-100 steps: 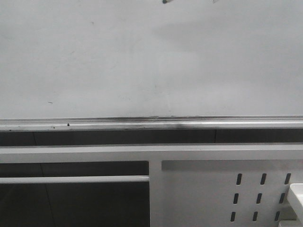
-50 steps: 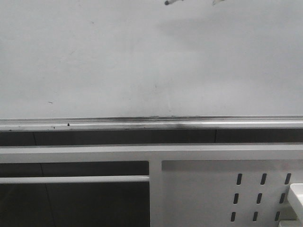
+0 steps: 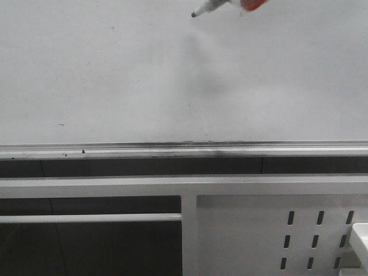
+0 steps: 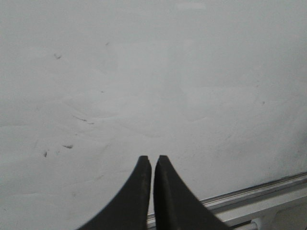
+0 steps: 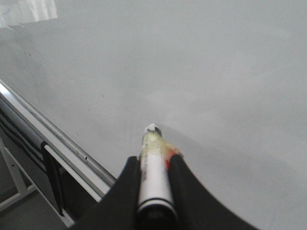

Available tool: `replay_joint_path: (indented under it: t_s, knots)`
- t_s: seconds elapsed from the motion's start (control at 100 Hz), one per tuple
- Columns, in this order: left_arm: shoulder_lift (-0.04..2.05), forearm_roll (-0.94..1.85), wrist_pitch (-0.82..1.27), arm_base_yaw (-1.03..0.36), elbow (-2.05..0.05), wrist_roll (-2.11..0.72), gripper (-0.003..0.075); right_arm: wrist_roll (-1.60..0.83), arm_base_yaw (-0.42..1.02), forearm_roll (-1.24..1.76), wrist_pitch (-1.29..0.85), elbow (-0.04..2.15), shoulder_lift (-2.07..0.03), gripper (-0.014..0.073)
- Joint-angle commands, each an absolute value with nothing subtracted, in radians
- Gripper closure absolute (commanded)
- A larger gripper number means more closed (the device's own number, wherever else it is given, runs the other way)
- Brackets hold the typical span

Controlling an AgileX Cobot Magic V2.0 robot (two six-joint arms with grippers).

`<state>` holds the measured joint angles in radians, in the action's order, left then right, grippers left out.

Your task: Write number 1 on whiteboard

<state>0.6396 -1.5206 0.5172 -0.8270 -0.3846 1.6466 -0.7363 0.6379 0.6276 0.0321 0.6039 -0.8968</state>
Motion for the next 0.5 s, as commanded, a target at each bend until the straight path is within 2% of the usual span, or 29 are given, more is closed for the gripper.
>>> replay_joint_path:
  t_s: [0.0,0.49]
  knots:
    - [0.636,-1.573,0.535,-0.826,-0.412,1.659,0.074,-0.739,0.63,0.619,0.114,0.642,-0.903,0.0663]
    - [0.636,-1.573,0.535,-0.826,-0.412,1.659,0.074,-0.739,0.596,0.619,0.117,0.642,-1.036,0.0663]
